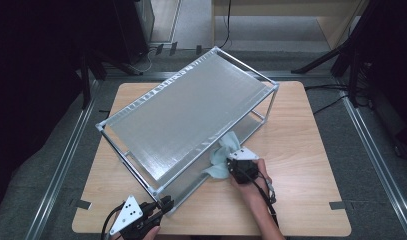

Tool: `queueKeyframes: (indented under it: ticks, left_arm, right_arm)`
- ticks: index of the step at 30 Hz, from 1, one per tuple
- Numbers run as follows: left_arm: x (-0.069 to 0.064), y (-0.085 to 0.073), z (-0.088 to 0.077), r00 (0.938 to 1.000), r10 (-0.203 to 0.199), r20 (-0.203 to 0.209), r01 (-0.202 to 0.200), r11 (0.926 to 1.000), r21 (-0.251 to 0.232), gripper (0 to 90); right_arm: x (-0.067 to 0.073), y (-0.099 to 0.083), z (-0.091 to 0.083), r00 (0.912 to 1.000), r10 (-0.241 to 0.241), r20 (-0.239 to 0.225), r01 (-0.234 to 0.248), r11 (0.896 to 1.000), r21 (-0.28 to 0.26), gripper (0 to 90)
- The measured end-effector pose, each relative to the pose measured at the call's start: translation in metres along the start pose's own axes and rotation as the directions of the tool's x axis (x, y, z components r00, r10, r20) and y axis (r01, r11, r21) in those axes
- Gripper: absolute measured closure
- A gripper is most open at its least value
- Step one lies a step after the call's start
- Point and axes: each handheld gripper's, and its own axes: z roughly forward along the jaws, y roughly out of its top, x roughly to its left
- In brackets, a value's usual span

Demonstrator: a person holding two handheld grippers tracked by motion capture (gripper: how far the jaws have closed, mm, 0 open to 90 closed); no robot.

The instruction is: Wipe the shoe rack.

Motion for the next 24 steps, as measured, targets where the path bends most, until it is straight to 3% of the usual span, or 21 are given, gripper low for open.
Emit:
queueKeyframes:
  ticks: [4, 8, 11, 15, 18, 21, 24]
  left_arm:
    - [0.000, 0.000, 0.000, 1.0000, 0.001, 0.000, -0.001, 1.0000, 0.000, 78.5]
    - [0.000, 0.000, 0.000, 1.0000, 0.000, 0.004, 0.000, 1.0000, -0.001, 78.5]
    - [0.000, 0.000, 0.001, 1.0000, -0.004, 0.007, 0.004, 1.0000, -0.003, 78.5]
    - [-0.001, 0.001, 0.004, 0.9999, -0.005, 0.012, 0.005, 1.0000, -0.003, 78.5]
    - [-0.003, 0.001, 0.006, 0.9999, -0.003, 0.015, 0.003, 1.0000, -0.003, 78.5]
    - [-0.003, 0.001, 0.007, 0.9998, -0.003, 0.019, 0.003, 1.0000, -0.003, 78.4]
    - [-0.003, 0.001, 0.007, 0.9998, -0.001, 0.022, 0.001, 1.0000, -0.004, 78.5]
  right_arm:
    - [-0.023, 0.006, 0.006, 0.9972, 0.051, 0.054, -0.052, 0.998, 0.017, 79.2]
    - [-0.049, 0.008, 0.006, 0.9852, 0.110, 0.131, -0.115, 0.993, 0.031, 79.2]
    - [-0.053, 0.007, 0.005, 0.9827, 0.126, 0.136, -0.131, 0.991, 0.032, 79.4]
    - [-0.032, 0.008, 0.006, 0.9950, 0.067, 0.074, -0.070, 0.997, 0.038, 79.1]
    - [-0.001, 0.009, 0.007, 0.9988, -0.002, 0.050, 0.000, 0.999, 0.038, 78.8]
    - [0.025, 0.009, 0.004, 0.9992, -0.040, -0.003, 0.040, 0.998, 0.040, 78.6]
    - [0.055, 0.005, 0.000, 0.9912, -0.089, -0.098, 0.093, 0.995, 0.037, 78.5]
